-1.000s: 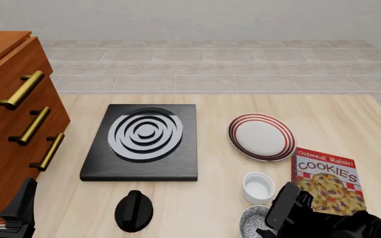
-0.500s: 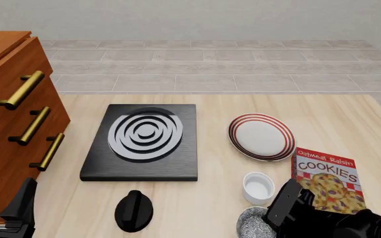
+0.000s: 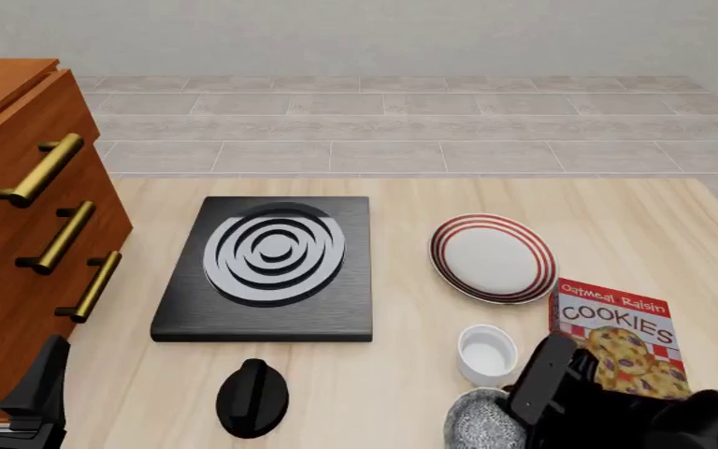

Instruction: Pick the akita bowl next to the ramekin and place it on the plate.

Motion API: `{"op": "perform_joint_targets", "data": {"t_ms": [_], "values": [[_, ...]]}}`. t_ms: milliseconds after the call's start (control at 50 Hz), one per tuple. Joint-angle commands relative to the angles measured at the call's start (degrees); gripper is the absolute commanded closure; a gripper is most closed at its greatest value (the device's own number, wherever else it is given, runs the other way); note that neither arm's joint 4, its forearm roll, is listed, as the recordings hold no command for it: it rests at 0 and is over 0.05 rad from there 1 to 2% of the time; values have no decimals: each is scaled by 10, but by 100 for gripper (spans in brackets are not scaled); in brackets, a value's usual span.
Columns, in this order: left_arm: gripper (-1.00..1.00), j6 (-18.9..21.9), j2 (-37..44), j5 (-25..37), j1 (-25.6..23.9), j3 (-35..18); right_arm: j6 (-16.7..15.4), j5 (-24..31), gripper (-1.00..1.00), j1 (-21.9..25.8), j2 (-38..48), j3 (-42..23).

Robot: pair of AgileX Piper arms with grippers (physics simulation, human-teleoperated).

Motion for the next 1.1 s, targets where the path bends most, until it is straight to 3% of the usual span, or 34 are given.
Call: {"op": "perform_joint_targets", "data": {"t_ms": [20, 640, 1100], "values": [[-100, 0, 0, 0, 0, 0, 7, 36, 100, 4, -38, -12], [-100, 0, 0, 0, 0, 0, 24, 83, 100, 15, -86, -36], [-100, 0, 0, 0, 0, 0, 108, 120, 100, 21, -147, -67]]}}
